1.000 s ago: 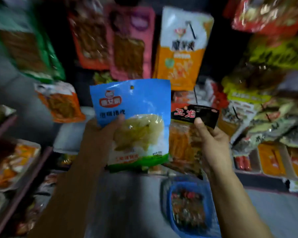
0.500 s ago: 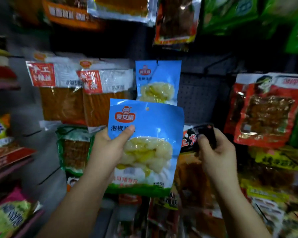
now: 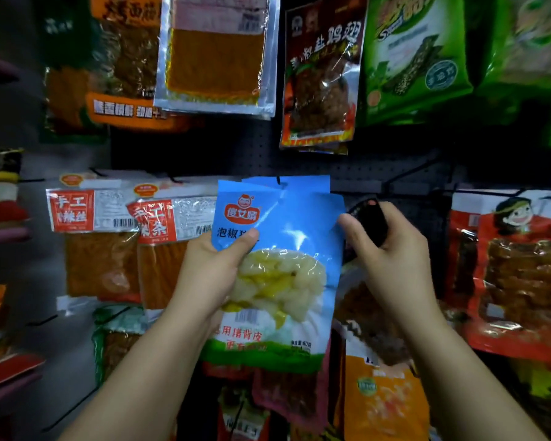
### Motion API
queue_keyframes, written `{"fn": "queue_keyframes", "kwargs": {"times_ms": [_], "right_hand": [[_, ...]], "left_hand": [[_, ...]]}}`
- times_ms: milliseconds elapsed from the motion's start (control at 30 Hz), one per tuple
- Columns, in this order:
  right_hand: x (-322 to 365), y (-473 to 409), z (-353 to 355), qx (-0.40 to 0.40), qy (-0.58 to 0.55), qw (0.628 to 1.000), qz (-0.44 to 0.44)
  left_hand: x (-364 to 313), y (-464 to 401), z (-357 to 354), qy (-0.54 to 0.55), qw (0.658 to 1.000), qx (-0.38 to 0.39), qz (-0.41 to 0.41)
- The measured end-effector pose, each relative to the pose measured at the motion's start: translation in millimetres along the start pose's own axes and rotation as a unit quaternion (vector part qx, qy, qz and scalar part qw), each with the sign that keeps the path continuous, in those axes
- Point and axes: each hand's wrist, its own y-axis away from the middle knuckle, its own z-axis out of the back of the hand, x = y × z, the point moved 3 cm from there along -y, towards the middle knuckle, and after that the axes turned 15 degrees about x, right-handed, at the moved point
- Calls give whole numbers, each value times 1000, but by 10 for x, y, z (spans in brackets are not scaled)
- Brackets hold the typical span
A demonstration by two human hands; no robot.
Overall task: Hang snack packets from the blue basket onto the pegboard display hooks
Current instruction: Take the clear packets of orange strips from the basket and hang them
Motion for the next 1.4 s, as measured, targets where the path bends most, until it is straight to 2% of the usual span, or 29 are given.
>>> {"fn": "queue_keyframes", "kwargs": {"times_ms": [100,233,333,600,933,1133,1400], "right_hand": [[-126,-135,-100,23,-72,997,0],[-283,-337,-250,42,-63,997,-3],[-364,-509,-315,39,-122,992,-10],[-397,-846,-376,18,-167,986,14],[-511,-939,-487,22,-218,975,-31],[-645,-950,-595,14,-225,971,-74],[-935,-1033,-707,16,-230,962,-149]], "left_hand": [[89,-167,16,16,1000,6,4],[192,-318,-12,58,998,23,29],[184,-437,-9,70,997,18,34],[72,-713,23,25,997,-41,-54],[99,-806,14,40,997,-44,-56],[201,-850,39,4,998,-58,-34],[360,-1155,65,-108,991,-74,-29]]}}
